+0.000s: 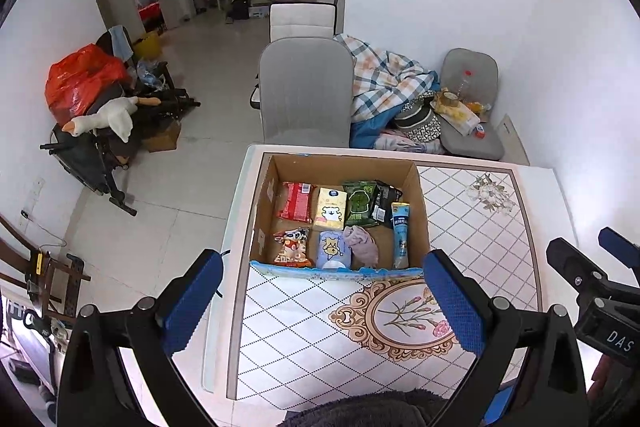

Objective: Organize soft objects

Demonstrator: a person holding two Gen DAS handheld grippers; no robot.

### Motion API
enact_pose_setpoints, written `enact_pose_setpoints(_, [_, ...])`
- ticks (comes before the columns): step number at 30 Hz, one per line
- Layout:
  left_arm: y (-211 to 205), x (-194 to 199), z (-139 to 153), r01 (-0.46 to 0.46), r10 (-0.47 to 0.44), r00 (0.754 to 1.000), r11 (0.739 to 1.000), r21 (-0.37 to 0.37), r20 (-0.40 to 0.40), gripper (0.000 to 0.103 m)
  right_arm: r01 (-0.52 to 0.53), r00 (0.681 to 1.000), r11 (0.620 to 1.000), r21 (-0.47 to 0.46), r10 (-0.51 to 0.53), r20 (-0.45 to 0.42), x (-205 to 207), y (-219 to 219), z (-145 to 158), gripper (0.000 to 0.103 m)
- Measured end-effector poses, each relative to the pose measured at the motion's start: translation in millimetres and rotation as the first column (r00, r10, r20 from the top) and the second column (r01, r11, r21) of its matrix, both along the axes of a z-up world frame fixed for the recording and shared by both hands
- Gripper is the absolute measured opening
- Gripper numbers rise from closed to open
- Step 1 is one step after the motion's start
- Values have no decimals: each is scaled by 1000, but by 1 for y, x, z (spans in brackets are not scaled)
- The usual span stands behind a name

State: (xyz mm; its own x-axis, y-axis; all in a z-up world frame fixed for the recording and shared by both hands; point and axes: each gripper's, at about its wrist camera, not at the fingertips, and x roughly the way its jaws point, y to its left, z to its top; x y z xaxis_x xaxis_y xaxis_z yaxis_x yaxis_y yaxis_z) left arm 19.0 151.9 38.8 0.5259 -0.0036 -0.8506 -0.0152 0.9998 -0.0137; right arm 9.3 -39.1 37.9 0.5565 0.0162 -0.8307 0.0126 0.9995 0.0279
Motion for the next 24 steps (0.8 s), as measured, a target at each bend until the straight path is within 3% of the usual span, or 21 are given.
enact_pose_setpoints(24, [-2,-1,9,-20,20,999,1000,12,27,103,12,1000,1000,-29,-11,28,-4,-4,8,103])
